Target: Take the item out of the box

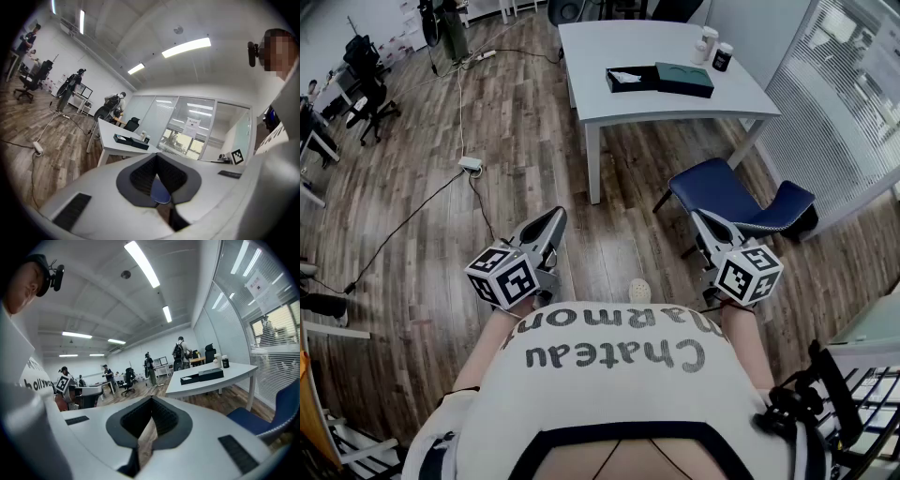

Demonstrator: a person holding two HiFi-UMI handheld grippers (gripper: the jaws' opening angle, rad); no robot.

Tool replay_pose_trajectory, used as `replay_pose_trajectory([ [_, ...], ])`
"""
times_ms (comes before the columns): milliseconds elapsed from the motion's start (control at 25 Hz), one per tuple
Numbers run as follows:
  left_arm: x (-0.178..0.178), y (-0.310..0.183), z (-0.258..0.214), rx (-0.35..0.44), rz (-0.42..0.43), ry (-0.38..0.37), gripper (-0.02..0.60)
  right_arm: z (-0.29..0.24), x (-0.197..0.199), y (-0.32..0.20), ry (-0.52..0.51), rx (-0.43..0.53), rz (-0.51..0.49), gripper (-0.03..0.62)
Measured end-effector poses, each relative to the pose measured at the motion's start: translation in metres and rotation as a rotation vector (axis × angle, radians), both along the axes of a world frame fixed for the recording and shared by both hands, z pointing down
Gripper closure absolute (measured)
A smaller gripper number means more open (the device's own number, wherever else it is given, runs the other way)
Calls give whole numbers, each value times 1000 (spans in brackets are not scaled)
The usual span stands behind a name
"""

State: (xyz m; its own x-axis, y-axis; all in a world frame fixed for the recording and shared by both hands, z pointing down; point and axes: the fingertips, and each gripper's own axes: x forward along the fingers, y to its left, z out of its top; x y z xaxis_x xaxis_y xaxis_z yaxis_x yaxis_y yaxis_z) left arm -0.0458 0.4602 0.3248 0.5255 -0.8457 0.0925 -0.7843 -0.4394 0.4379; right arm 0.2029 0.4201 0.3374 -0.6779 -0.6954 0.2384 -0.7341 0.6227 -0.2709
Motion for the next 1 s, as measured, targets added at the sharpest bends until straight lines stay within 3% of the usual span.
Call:
replay_pose_trajectory([
  [240, -1, 0, 0, 2, -7, 12, 591, 5, -2, 4, 63, 8, -13, 595],
  [600, -2, 2, -1, 18, -5, 25, 591, 11, -4, 6, 59, -13, -10, 595],
  [760, -7, 6, -17, 111, -7, 109, 591, 10, -8, 6, -12, -19, -6, 595],
  [1000, -23, -3, -9, 93, -56, 178, 591, 21, -19, -8, 1, -40, -34, 595],
])
